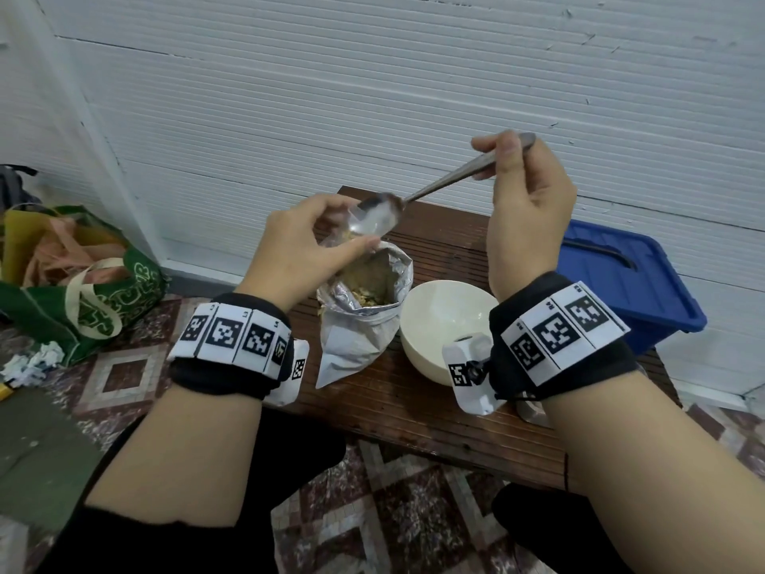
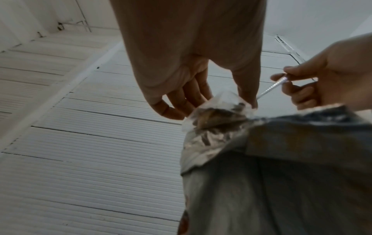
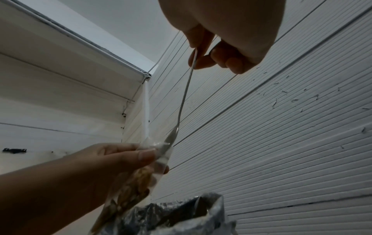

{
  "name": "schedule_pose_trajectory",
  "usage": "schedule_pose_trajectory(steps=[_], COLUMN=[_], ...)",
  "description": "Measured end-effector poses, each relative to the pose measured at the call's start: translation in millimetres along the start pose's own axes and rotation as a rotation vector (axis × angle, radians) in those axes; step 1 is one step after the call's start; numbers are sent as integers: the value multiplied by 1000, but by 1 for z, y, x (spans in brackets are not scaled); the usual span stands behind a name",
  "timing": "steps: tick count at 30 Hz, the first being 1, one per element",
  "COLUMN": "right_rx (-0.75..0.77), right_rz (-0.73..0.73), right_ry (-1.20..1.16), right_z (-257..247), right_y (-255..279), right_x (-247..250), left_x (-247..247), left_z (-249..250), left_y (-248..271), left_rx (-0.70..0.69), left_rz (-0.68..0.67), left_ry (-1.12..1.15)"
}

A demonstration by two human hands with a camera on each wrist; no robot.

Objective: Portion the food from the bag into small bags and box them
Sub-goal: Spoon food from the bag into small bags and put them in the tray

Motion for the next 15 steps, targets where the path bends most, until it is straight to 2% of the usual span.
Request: schedule_pose_trajectory(steps=[4, 7, 9, 12, 15], right_rx=[-41, -87, -111, -91, 98], right_rz=[157, 184, 128, -81, -298], right_ry=[-60, 6, 100, 287, 465], right_z=[4, 11, 18, 31, 44], right_y=[-3, -1, 3, 14, 28], right_x=[11, 14, 12, 2, -10], left_x=[5, 6, 5, 2, 1], left_z=[-6, -8, -8, -7, -6], left_y=[2, 3, 4, 4, 4], left_rx=[36, 54, 68, 76, 82], left_rz=[45, 45, 23, -23, -30], left_ry=[46, 111, 130, 135, 129])
Point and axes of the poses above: each hand's wrist, its own y-axis away from the middle knuckle, its own x-axis out of the back of the hand, z = x × y, the point moved 3 cm from there along -y, towards the middle knuckle, and after that the axes turned 14 degrees about -x, right-handed, at the moved point
